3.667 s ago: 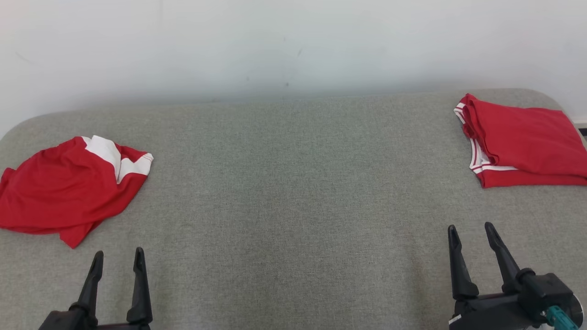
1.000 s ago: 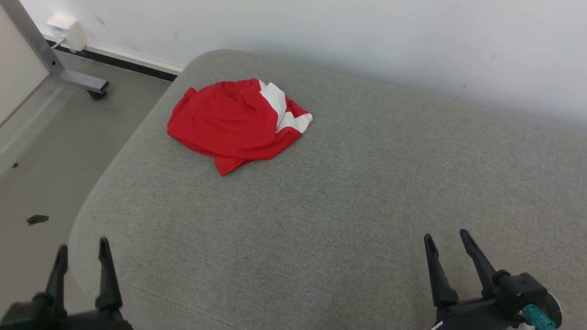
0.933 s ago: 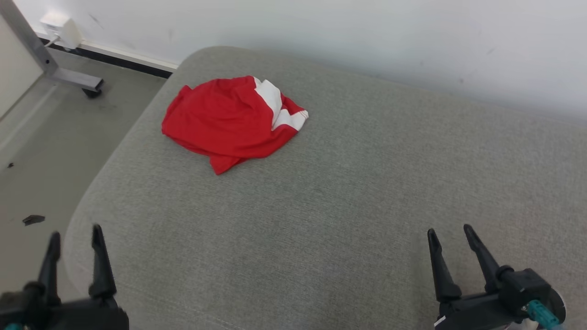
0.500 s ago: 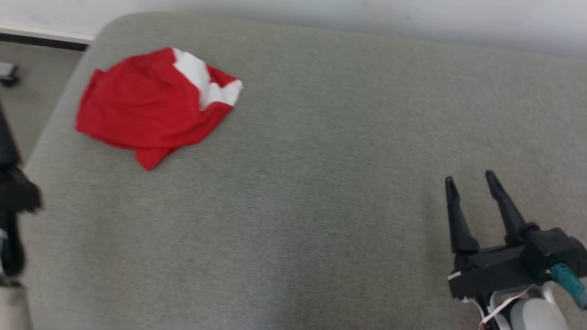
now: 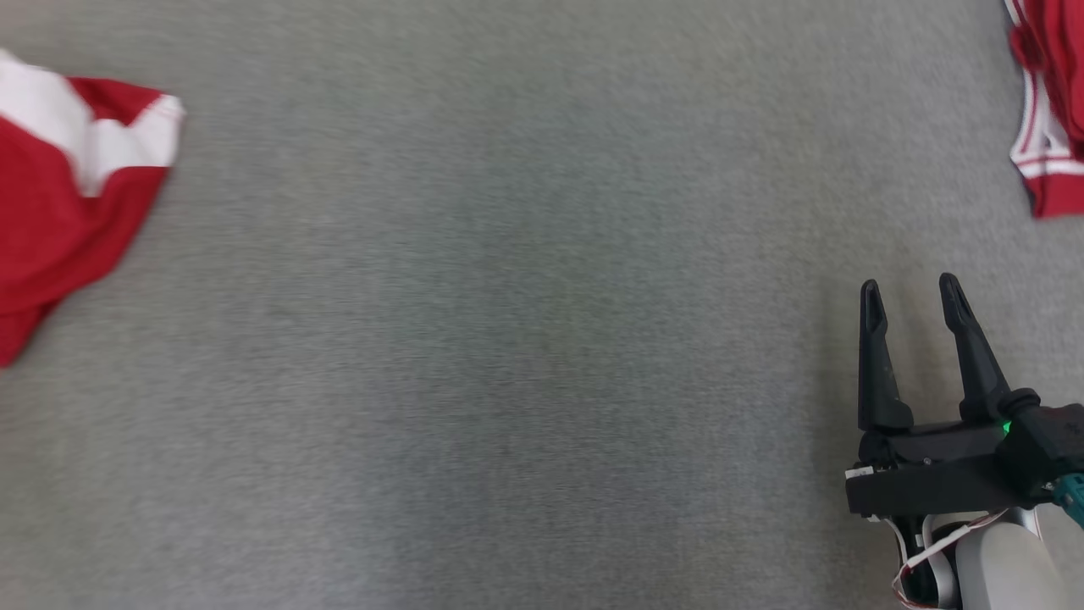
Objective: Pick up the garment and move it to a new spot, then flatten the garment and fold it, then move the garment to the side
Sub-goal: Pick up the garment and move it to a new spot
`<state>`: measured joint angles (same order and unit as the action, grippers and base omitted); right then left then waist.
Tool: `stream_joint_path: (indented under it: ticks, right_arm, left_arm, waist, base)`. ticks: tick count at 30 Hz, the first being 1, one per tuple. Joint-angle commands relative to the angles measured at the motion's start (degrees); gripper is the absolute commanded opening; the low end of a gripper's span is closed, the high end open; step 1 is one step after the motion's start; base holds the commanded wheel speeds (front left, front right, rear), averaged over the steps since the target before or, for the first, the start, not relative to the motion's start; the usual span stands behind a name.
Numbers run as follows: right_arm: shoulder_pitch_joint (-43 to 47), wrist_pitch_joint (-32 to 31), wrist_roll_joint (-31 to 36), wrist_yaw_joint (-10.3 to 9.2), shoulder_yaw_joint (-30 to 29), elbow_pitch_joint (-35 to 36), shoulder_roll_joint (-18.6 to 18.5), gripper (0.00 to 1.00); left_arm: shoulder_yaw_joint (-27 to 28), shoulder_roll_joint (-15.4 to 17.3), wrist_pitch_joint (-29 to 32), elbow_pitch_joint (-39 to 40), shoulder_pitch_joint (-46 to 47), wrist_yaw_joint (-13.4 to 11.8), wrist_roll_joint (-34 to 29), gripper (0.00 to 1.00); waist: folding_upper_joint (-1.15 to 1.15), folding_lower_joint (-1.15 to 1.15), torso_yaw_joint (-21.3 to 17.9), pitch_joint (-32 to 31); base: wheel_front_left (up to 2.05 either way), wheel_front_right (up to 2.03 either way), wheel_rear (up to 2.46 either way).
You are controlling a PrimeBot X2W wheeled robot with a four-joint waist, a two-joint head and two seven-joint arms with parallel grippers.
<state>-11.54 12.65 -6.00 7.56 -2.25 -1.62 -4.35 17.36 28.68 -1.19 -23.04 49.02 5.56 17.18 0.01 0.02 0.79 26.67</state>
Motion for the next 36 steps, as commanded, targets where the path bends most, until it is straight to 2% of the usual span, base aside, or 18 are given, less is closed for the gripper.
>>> stream_joint_path:
  ticks: [1, 5, 12, 18, 19, 20, 21, 31, 36]
  right_arm:
    - [-1.0, 0.5, 0.3, -0.17, -0.2, 0.0, 0.3, 1.0]
    - [-1.7, 0.2, 0.8, -0.17, -0.2, -0.1, 0.2, 1.0]
    - [-2.4, -0.4, 1.4, -0.17, -0.3, 0.1, -0.4, 1.0]
    - [-2.4, -0.9, 1.6, -0.17, -0.3, 0.5, -0.7, 1.0]
    - [-2.4, -1.0, 1.5, -0.17, -0.2, 0.5, -0.8, 1.0]
    - [-2.4, -1.0, 1.5, -0.17, -0.2, 0.5, -0.9, 1.0]
    - [-2.4, -1.1, 1.5, -0.17, -0.2, 0.5, -0.9, 1.0]
    - [-1.1, -0.8, 1.3, -0.17, -0.2, -0.7, -0.5, 1.0]
    - [-0.8, -0.4, 0.7, -0.17, 0.4, -2.2, 0.0, 1.0]
  left_arm:
    - [-0.5, 0.8, 1.5, -2.7, 1.7, 0.2, 0.4, 1.0]
    - [-1.3, 2.5, 4.0, -7.9, 2.8, 0.4, 0.1, 1.0]
    - [-3.7, 3.4, 11.5, -20.3, 3.9, 1.3, 2.0, 1.0]
    - [-4.8, 2.4, 16.4, -28.8, 3.1, 1.6, 4.6, 1.0]
    - [-5.2, 2.4, 16.6, -29.6, 2.9, 1.7, 4.8, 0.83]
    - [-5.4, 2.3, 16.1, -30.3, 2.8, 1.7, 5.0, 0.19]
    - [-5.7, 2.4, 15.7, -30.9, 2.8, 1.8, 5.0, 0.0]
    - [-8.4, 4.0, 2.1, -30.4, 6.8, 1.8, 2.2, 0.0]
    - [-10.9, 4.3, -3.5, -27.7, 9.4, 1.8, 0.9, 0.0]
  waist:
    - [-0.01, -0.02, -6.2, 6.4]
    - [-0.01, -0.02, -6.4, 6.7]
    - [-0.01, -0.02, -6.2, 6.7]
    - [-0.01, -0.02, -6.2, 6.2]
    - [-0.01, -0.02, -6.2, 6.0]
    - [-0.01, -0.02, -6.2, 5.8]
    - [-0.01, -0.02, -6.2, 5.6]
    - [-0.01, -0.02, -5.0, 0.2]
    - [-0.01, -0.02, -4.6, -3.5]
  base:
    - [0.0, 0.0, 0.0]
    - [0.0, 0.0, 0.0]
    - [0.0, 0.0, 0.0]
    - [0.0, 0.0, 0.0]
    - [0.0, 0.0, 0.0]
    - [0.0, 0.0, 0.0]
    - [0.0, 0.0, 0.0]
    - [0.0, 0.0, 0.0]
    - [0.0, 0.0, 0.0]
